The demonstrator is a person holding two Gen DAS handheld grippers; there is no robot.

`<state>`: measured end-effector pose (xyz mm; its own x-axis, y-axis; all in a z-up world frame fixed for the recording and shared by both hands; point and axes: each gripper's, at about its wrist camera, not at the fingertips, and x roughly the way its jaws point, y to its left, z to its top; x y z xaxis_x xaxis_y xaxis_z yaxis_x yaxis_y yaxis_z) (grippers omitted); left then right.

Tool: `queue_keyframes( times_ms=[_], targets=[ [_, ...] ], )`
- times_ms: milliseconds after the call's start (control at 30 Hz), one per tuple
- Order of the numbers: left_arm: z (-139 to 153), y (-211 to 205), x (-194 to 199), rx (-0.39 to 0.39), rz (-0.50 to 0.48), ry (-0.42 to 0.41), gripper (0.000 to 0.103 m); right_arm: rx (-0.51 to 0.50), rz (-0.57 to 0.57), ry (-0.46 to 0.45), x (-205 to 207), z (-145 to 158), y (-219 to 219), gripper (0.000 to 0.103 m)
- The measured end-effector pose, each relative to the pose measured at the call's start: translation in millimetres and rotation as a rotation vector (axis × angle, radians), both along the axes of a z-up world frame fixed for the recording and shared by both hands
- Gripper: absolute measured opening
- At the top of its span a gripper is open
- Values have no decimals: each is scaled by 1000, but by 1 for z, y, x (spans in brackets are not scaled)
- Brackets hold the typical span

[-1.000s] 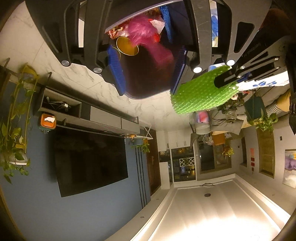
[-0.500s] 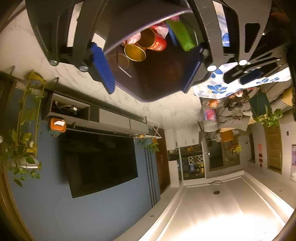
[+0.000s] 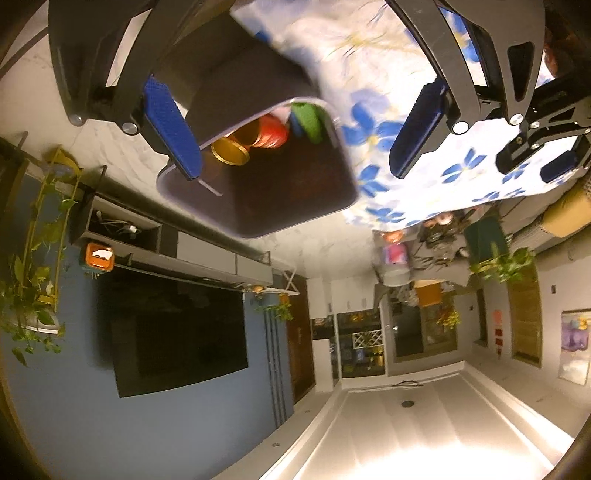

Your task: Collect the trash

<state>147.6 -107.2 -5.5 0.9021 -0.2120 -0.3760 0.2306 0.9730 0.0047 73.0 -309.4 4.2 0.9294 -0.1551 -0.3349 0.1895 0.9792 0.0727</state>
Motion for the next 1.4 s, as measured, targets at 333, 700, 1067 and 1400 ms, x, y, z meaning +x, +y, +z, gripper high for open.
queue_keyframes(
  times_ms=[333,700,1067,1400],
  targets=[
    [-1,69,-71,47,90,21,97,-59,30,3,-47,8,58,97],
    [7,110,-125,-8,162,-22,97,-92,74,-20,-90,16,112,97],
    [10,140,-165,-60,213,-26,97,-133,101,-60,-124,23,148,97],
    [14,148,-173,-75,213,-37,97,-129,105,-74,-131,23,152,97]
  ],
)
